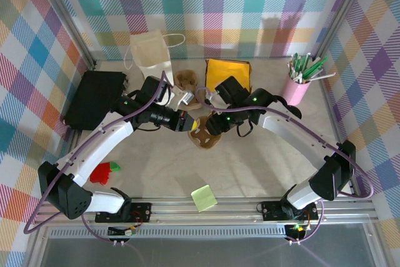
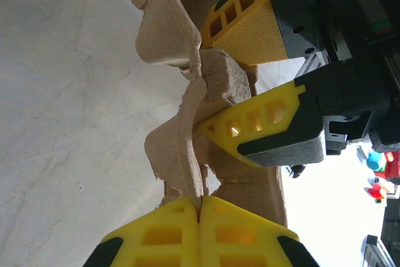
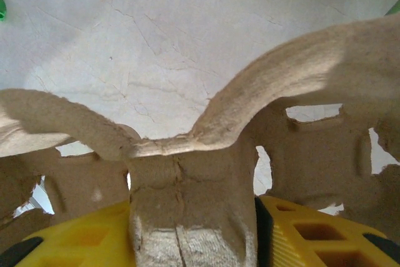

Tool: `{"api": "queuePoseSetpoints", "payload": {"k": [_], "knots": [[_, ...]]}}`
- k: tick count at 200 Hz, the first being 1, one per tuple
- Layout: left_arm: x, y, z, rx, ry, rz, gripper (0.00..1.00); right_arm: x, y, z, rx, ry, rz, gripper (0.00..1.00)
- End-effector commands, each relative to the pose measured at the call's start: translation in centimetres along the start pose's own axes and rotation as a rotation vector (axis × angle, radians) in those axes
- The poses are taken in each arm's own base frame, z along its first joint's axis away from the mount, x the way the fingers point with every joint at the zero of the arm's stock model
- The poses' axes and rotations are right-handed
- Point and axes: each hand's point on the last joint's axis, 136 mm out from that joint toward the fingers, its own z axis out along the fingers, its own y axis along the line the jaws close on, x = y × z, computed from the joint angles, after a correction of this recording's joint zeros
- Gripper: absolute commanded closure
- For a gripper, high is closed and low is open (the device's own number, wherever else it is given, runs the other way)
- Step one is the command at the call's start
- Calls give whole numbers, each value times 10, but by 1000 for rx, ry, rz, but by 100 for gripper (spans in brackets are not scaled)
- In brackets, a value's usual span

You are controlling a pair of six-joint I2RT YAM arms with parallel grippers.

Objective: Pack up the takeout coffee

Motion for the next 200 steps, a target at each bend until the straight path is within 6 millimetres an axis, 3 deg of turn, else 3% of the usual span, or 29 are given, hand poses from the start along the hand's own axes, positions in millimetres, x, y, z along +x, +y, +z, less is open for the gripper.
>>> {"api": "queuePoseSetpoints", "payload": {"k": [1,30,44,71,108,127,167,200], "knots": [[1,-5,-1,8,7,6,90,-1,3,-1,-4,-9,-20,54],[-14,-2,-16,-70,-52,-12,72,4,2,-1,5,4,-28,60],[-25,3,-28,-128,-98,-41,57,10,0,0,12,28,-26,60],[-53,29,-67,-298,-221,-137,43,20,-4,-3,31,44,-18,61],[-90,99,-146,-652,-425,-326,38,31,-2,-9,21,44,-12,61],[-107,129,-177,-743,-528,-399,38,37,-1,-12,12,60,-10,60],[-132,184,-216,-888,-628,-496,39,45,-1,-22,19,61,-15,60],[-143,220,-218,-916,-607,-534,42,49,0,-30,19,52,-19,60]]}}
